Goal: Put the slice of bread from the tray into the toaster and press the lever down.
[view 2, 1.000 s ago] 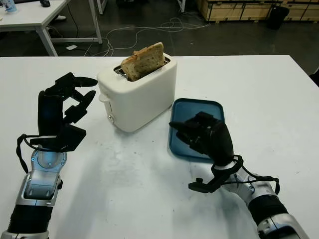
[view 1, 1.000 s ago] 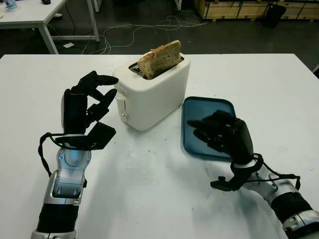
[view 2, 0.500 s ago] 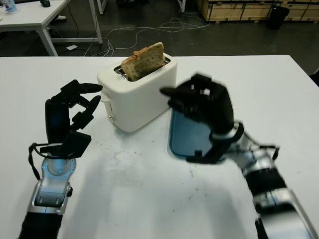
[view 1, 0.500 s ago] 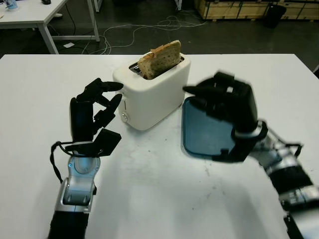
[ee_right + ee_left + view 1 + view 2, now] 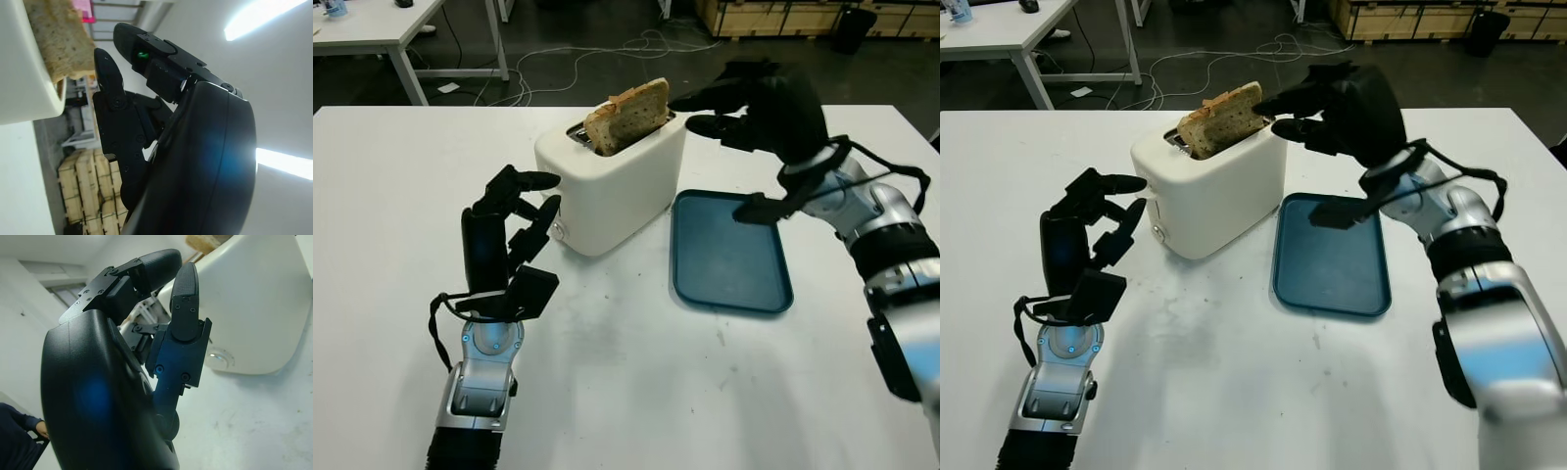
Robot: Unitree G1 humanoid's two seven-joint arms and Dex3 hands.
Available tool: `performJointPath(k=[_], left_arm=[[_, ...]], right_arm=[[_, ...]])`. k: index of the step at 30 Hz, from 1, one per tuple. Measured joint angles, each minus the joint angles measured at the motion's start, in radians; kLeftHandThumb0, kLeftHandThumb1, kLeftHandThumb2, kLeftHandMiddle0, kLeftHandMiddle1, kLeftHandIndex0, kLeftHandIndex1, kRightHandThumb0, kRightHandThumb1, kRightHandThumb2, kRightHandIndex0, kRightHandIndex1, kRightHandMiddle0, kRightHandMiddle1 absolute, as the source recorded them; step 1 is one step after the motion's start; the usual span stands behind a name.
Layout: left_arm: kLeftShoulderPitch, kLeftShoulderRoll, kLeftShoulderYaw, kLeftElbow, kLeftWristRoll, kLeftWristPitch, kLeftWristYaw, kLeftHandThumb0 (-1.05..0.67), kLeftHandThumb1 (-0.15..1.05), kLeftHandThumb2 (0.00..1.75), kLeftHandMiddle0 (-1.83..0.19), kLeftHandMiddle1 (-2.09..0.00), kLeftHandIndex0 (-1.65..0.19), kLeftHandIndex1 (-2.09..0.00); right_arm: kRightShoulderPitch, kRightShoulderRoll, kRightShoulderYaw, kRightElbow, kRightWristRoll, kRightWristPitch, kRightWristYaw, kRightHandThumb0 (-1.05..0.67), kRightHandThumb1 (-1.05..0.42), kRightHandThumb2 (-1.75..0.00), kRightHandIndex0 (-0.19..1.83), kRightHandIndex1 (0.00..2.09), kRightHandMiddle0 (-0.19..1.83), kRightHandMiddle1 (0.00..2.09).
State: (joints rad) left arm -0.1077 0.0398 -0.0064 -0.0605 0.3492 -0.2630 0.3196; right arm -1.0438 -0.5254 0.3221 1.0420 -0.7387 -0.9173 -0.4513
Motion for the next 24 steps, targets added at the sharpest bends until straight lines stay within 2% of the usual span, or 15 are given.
performJointPath(k=[3, 6, 12, 19, 24], left_arm=[[0.000, -0.003, 0.000, 0.000, 0.000, 0.000, 0.001, -0.40, 0.92, 0.30, -0.64, -1.60, -0.63, -0.95], [0.000, -0.004, 0.000, -0.001, 0.000, 0.000, 0.001, -0.40, 0.92, 0.30, -0.64, -1.60, -0.63, -0.95], [0.000, -0.007, 0.002, -0.001, -0.001, 0.000, 0.002, -0.41, 0.92, 0.29, -0.64, -1.59, -0.63, -0.95], [0.000, -0.009, 0.003, -0.001, -0.002, 0.000, 0.002, -0.40, 0.92, 0.30, -0.64, -1.61, -0.62, -0.96], [0.000, -0.012, 0.003, -0.002, -0.001, 0.000, 0.002, -0.41, 0.92, 0.30, -0.64, -1.62, -0.62, -0.96]], right_arm=[[-0.040, 0.001, 0.044, 0.052, -0.025, 0.002, -0.002, -0.30, -0.79, 0.00, 1.03, 0.84, 1.25, 0.06], [-0.076, 0.002, 0.084, 0.096, -0.043, 0.007, 0.004, -0.30, -0.80, -0.01, 1.00, 0.91, 1.25, 0.05], [-0.128, 0.008, 0.164, 0.154, -0.091, 0.012, 0.006, -0.27, -0.79, 0.00, 0.99, 0.91, 1.27, 0.06], [-0.160, 0.043, 0.231, 0.182, -0.125, 0.045, -0.009, -0.25, -0.78, 0.00, 1.01, 0.87, 1.28, 0.06], [-0.164, 0.063, 0.251, 0.203, -0.131, 0.071, -0.011, -0.24, -0.79, 0.00, 0.99, 0.93, 1.26, 0.05]])
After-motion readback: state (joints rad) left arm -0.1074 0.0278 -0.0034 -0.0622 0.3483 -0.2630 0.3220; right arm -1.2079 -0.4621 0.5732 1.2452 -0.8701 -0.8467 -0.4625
